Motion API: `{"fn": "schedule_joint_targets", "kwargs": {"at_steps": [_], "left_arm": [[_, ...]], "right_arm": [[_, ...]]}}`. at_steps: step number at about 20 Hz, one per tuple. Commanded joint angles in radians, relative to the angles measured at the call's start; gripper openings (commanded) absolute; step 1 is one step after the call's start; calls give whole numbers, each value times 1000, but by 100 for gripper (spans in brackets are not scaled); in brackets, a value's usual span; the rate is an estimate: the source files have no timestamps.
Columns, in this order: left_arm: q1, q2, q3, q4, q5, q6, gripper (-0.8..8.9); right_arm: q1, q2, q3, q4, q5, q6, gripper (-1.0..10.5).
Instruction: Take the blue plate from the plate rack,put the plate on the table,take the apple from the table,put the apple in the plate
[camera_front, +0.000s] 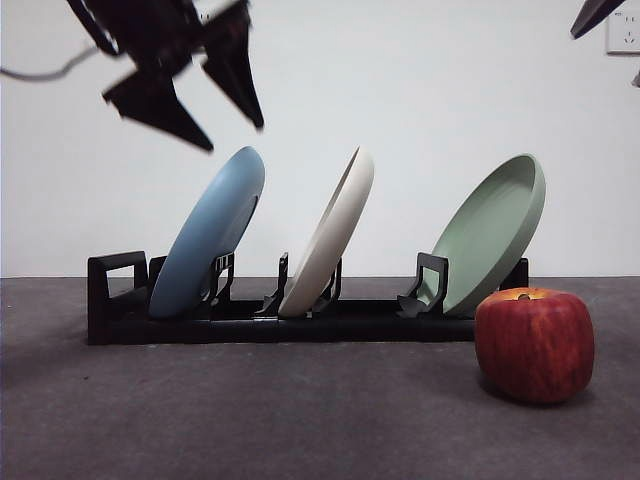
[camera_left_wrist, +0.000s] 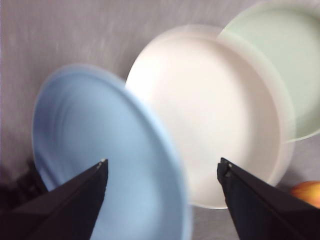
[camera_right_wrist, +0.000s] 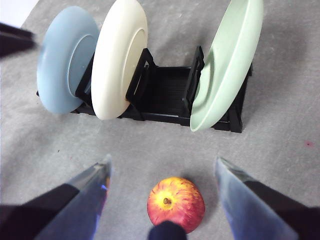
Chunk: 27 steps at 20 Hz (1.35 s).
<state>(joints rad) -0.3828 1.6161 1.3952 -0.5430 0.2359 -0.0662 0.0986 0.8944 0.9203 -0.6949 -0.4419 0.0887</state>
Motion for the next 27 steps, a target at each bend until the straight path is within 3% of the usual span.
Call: {"fn": "schedule_joint_targets", "kwargs": {"at_steps": [1, 4, 8, 9, 18, 22, 24, 27], "left_arm": [[-5, 39, 0, 16, -25, 15, 366], [-5, 50, 0, 37, -24, 15, 331], [-5, 50, 0, 44, 9, 29, 13], [-7, 50, 0, 44, 27, 42, -12], [-10, -5, 11, 44, 32, 44, -9], [-26, -74, 104, -69, 69, 74, -9], [-45, -124, 187, -183, 116, 115, -9], [-113, -209, 312, -389, 108, 194, -9]], "right_arm": [[2, 1, 4, 4, 3, -8, 347], [2, 1, 4, 4, 3, -8, 347], [2, 1, 4, 4, 4, -8, 347], [2, 2, 4, 4, 6, -8, 347], [2, 3, 4, 4, 7, -8, 346], [2, 3, 4, 4, 7, -8, 346], [2, 3, 4, 4, 7, -8, 346], [2, 3, 4, 3, 6, -8, 347]]}}
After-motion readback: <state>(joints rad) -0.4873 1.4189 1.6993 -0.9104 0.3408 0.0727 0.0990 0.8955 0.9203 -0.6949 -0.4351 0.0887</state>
